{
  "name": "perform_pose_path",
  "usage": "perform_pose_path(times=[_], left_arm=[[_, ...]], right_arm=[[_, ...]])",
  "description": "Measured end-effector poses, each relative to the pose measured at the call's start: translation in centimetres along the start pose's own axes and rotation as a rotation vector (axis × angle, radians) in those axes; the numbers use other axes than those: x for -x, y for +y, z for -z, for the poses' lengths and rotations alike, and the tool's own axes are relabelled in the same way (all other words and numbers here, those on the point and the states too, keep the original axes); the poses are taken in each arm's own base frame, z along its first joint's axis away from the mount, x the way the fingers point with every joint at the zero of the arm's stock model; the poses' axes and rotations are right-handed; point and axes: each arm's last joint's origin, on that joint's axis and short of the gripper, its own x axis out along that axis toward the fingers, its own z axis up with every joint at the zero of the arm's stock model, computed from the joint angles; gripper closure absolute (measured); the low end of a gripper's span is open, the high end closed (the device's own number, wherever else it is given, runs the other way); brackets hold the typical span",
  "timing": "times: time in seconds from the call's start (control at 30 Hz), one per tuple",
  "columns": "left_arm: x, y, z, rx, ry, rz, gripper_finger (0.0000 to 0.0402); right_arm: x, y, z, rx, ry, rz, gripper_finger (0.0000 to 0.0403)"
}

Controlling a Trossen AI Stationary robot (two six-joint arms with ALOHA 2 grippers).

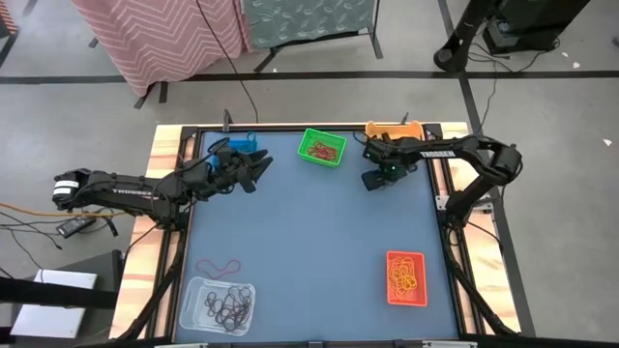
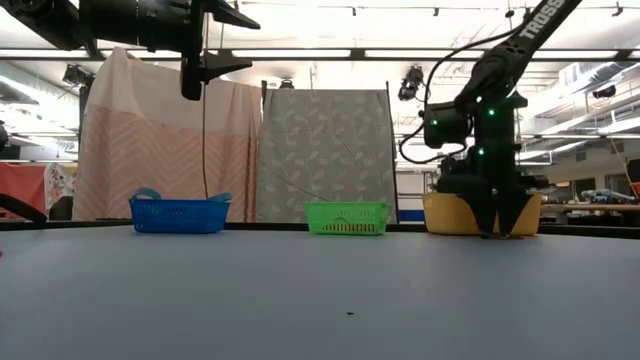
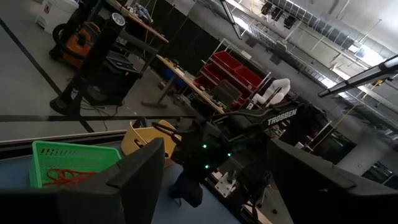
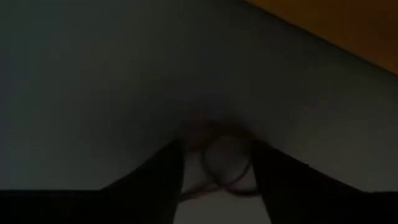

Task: Sort rubber bands into baskets
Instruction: Put the brown rubber band into the transparent bin

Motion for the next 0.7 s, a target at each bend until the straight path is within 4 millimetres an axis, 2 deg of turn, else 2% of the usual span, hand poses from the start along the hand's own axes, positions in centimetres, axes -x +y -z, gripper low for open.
perform_pose_path(times=[0.07,0.2,0.23,0.33,0.4,0.53,0.7], left_arm=[[0.0,0.0,0.0,0.0,0.0,0.0,0.0115],[0.0,0.0,0.0,0.001,0.0,0.001,0.0115],[0.0,0.0,0.0,0.0,0.0,0.0,0.0115],[0.0,-0.1,-0.1,0.008,-0.014,0.01,0.0115],[0.0,-0.4,-0.5,0.026,-0.048,0.036,0.0115],[0.2,-1.0,-1.5,0.07,-0.143,0.105,0.0115],[0.3,-1.3,-2.1,0.075,-0.208,0.128,0.0115]], right_arm=[[-0.2,0.1,0.0,0.024,0.012,-0.009,0.0234],[0.1,0.3,0.2,0.056,0.027,-0.074,0.0366],[0.3,0.4,0.3,0.072,0.021,-0.089,0.0383],[1.3,0.9,0.9,0.084,0.043,-0.177,0.0392],[2.7,1.8,1.2,0.128,0.034,-0.271,0.0396],[6.2,4.3,1.4,0.214,-0.058,-0.451,0.0398],[10.5,8.4,2.0,0.366,-0.161,-0.676,0.04]])
